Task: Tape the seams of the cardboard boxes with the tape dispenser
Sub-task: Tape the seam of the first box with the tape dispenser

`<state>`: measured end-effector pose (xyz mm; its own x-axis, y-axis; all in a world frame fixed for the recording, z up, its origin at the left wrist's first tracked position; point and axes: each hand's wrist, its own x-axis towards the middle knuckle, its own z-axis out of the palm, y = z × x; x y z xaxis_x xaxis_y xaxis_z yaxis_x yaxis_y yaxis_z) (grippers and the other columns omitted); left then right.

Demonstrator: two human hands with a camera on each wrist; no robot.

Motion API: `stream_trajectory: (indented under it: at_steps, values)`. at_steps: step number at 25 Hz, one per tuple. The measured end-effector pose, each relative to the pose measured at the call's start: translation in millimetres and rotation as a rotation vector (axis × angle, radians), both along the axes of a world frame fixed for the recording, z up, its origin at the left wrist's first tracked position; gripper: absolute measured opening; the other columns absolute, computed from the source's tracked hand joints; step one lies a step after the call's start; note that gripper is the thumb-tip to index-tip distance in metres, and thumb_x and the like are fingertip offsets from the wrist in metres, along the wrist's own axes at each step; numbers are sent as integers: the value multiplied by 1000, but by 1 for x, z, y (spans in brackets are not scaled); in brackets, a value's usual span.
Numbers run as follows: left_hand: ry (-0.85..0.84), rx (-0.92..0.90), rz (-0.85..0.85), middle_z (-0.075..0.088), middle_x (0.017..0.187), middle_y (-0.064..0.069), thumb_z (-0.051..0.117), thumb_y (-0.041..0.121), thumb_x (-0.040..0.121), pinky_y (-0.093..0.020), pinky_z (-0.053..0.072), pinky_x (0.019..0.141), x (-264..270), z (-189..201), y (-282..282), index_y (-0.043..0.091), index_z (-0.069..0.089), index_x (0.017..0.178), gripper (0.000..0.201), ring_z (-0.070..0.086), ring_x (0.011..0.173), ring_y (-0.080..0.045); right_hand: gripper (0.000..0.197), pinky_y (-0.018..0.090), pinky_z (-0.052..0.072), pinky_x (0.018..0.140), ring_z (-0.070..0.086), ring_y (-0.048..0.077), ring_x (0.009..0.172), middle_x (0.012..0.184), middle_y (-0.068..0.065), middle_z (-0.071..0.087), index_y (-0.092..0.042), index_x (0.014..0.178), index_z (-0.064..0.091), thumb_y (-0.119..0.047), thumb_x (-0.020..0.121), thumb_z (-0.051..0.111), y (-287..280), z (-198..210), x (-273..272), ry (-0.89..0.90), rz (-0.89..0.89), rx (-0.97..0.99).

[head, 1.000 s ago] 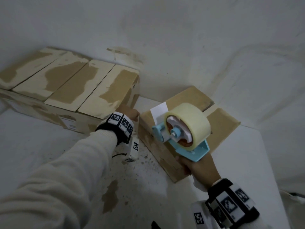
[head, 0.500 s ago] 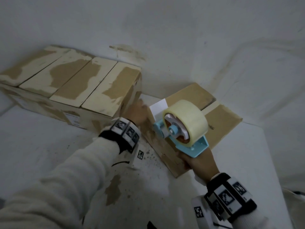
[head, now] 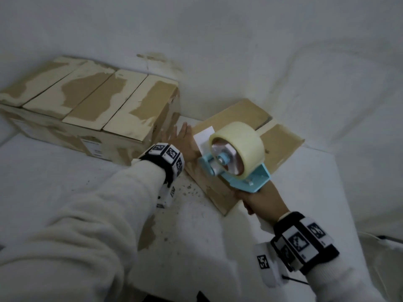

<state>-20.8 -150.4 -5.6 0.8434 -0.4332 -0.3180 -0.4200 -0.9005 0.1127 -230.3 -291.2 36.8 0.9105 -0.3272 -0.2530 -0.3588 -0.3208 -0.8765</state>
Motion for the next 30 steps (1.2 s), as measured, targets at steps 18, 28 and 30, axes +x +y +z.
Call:
stream_trajectory:
  at_steps: [18,28,30]
  values:
    - [-39,-59,-311,-11,159,-8,36,30,99,-42,-1,118,-106,-3,-43,11,-4,150,68,-10,147,-24,32,23,38,40,42,9,32,34,-5,48,-11,54,47,2,73,69,-36,-35,-84,5,-70,18]
    - [-76,-12,-279,-5,160,-8,28,59,90,-43,2,119,-110,-2,-47,7,0,150,84,-4,148,-21,18,20,36,38,41,6,33,35,-6,49,-9,65,55,-1,72,71,-62,-32,-131,29,-63,19]
    - [-65,-20,-268,-5,160,-8,32,64,87,-43,2,120,-113,0,-47,7,0,150,91,-4,148,-20,18,18,36,38,41,6,32,34,-6,48,-7,65,55,0,73,70,-64,-38,-137,41,-49,17]
